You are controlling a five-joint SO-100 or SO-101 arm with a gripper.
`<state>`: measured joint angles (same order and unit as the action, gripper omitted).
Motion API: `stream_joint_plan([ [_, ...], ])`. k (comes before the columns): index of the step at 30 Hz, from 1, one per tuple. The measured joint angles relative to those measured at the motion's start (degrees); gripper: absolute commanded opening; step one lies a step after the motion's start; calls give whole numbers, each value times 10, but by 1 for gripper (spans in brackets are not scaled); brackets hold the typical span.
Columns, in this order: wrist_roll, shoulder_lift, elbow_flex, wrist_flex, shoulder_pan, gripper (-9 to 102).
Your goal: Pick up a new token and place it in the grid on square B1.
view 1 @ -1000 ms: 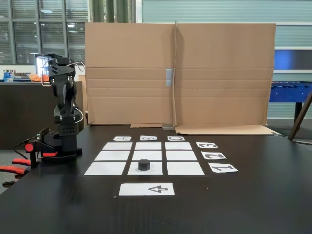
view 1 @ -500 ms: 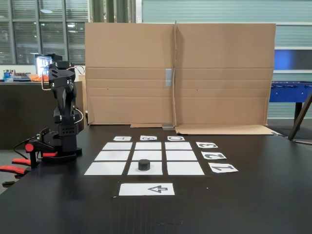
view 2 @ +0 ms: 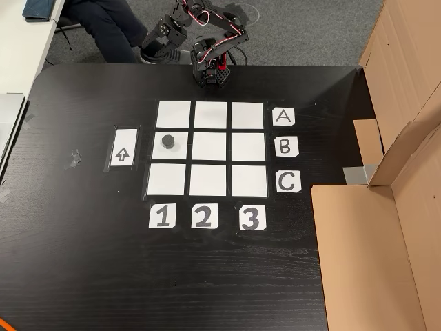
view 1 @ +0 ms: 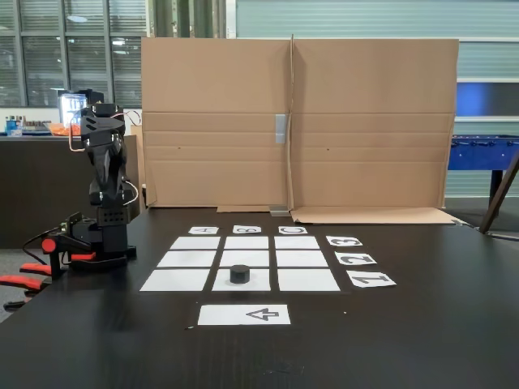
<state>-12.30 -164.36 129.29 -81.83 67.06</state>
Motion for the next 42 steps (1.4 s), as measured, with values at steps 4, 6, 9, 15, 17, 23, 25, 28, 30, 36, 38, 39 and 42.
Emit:
stream_joint_plan([
  [4,0,-13,1,0,2,19],
  [6,0,-11,2,2,3,19],
  [9,0,-20,6,4,3,19],
  [15,-1,-53,32,5,3,19],
  [17,-4,-59,37,5,3,18],
  [23,-5,-93,54,5,4,18],
  [25,-5,-90,57,7,3,17],
  [28,-8,-97,58,8,4,16],
  [30,-8,-100,58,8,4,15],
  [36,-11,-100,59,8,4,14],
  [38,-11,-100,60,8,4,13],
  [39,-11,-100,60,8,4,13],
  [42,-12,-100,60,8,4,12],
])
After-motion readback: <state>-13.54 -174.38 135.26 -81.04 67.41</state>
